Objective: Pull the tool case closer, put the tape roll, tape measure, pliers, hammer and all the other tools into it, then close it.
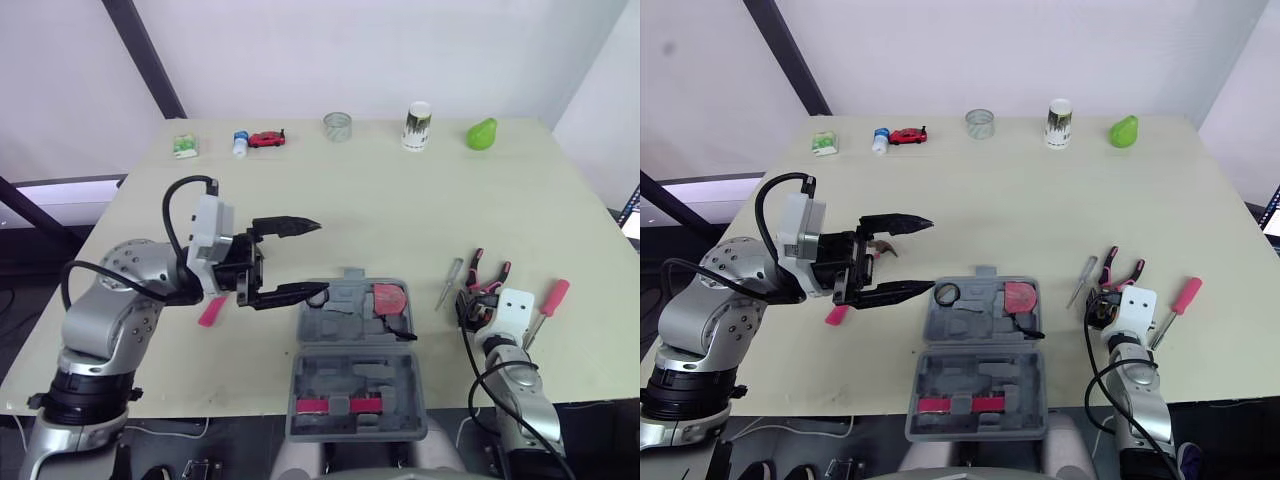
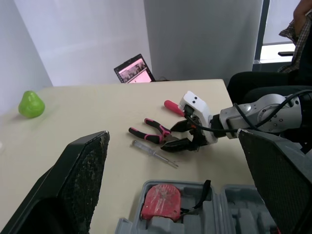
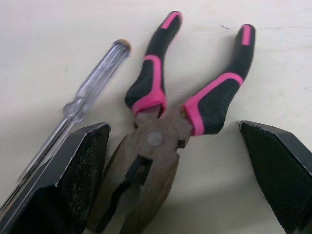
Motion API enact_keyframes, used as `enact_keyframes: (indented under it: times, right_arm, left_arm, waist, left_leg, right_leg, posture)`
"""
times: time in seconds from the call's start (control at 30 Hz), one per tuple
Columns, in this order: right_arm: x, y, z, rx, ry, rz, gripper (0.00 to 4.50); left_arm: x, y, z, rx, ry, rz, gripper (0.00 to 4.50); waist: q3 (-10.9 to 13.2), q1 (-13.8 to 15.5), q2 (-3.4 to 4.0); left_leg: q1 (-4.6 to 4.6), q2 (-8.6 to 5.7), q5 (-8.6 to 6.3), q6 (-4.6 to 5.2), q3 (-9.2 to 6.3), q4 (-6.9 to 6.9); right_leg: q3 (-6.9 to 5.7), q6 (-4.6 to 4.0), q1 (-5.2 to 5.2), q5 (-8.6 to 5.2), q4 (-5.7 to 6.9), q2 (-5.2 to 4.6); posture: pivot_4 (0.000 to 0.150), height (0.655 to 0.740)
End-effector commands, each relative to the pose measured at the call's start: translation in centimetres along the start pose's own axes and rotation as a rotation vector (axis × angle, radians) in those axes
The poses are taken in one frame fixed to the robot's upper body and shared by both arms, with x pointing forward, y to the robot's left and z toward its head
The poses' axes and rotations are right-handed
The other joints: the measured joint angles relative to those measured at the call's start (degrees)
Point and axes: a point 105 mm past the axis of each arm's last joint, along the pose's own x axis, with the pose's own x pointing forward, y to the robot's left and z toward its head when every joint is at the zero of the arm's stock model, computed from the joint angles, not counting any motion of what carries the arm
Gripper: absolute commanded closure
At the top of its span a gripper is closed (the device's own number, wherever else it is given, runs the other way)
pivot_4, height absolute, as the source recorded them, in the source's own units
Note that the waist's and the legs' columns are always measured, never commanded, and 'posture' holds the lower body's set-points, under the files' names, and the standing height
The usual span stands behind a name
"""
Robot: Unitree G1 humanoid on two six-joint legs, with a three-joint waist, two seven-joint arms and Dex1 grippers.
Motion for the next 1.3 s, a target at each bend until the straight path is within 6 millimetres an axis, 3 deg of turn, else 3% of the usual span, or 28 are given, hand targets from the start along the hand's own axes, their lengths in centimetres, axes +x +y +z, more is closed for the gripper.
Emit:
enact_keyframes:
  times: [0.03, 0.17, 0.2, 0.67, 1.0, 1.1, 1.3]
  right_arm:
    - [-0.1, -1.5, -0.2, 0.015, 0.006, -0.061, 1.22]
    - [0.0, -1.6, -0.2, 0.018, 0.009, -0.068, 3.23]
    - [0.0, -1.6, -0.2, 0.018, 0.008, -0.068, 3.5]
    - [0.4, -1.6, 0.2, -0.042, -0.016, -0.026, 3.5]
    - [-0.9, -2.0, 3.8, -0.19, -0.157, 0.106, 3.5]
    - [-2.4, -1.2, 6.2, -0.294, -0.221, 0.294, 3.5]
    - [-4.8, 1.6, 8.9, -0.472, -0.223, 0.727, 3.5]
  left_arm:
    - [0.0, -0.3, 0.9, 0.042, -0.012, -0.007, 0.0]
    - [0.0, -0.4, 0.9, 0.041, -0.009, -0.008, 0.0]
    - [0.0, -0.4, 0.9, 0.042, -0.009, -0.009, 0.0]
    - [-0.1, -0.7, 0.6, 0.039, -0.017, -0.025, 0.0]
    - [-0.3, -1.0, 0.1, 0.031, -0.017, -0.041, 0.0]
    - [-0.9, -1.5, -0.4, 0.013, -0.002, -0.074, 0.0]
    - [-3.1, -1.0, -0.9, -0.036, 0.003, -0.089, 0.0]
  waist:
    - [0.0, 0.0, 0.0]
    - [0.0, -0.1, 0.0]
    - [0.0, -0.2, 0.0]
    - [0.0, -0.3, -0.01]
    - [0.0, -0.1, 0.03]
    - [0.1, -0.1, 0.15]
    - [0.1, -0.2, 0.16]
  left_leg:
    - [0.0, 0.0, 0.0, 0.0, 0.0, 0.0]
    - [0.0, 0.0, 0.0, 0.0, 0.0, 0.0]
    - [0.0, 0.0, 0.0, 0.0, -0.01, 0.0]
    - [0.02, 0.0, -0.01, 0.01, 0.02, 0.03]
    - [0.01, 0.0, -0.01, 0.02, 0.02, 0.03]
    - [0.01, 0.0, -0.01, 0.02, 0.05, 0.03]
    - [0.03, 0.01, -0.02, 0.05, 0.02, 0.1]
  right_leg:
    - [0.0, 0.0, 0.0, 0.0, 0.0, 0.0]
    - [0.0, 0.0, 0.0, 0.0, 0.01, 0.02]
    - [0.0, 0.0, 0.0, 0.0, 0.01, 0.02]
    - [0.02, 0.0, 0.0, 0.01, 0.04, 0.03]
    - [0.03, 0.0, -0.01, 0.0, 0.04, 0.03]
    - [0.05, 0.01, -0.01, 0.0, 0.04, 0.03]
    - [0.05, 0.0, -0.01, 0.0, 0.07, 0.19]
  posture:
    - [0.15, 0.74]
    - [0.15, 0.74]
    - [0.15, 0.74]
    - [0.15, 0.74]
    - [0.15, 0.74]
    - [0.15, 0.74]
    - [0.15, 0.74]
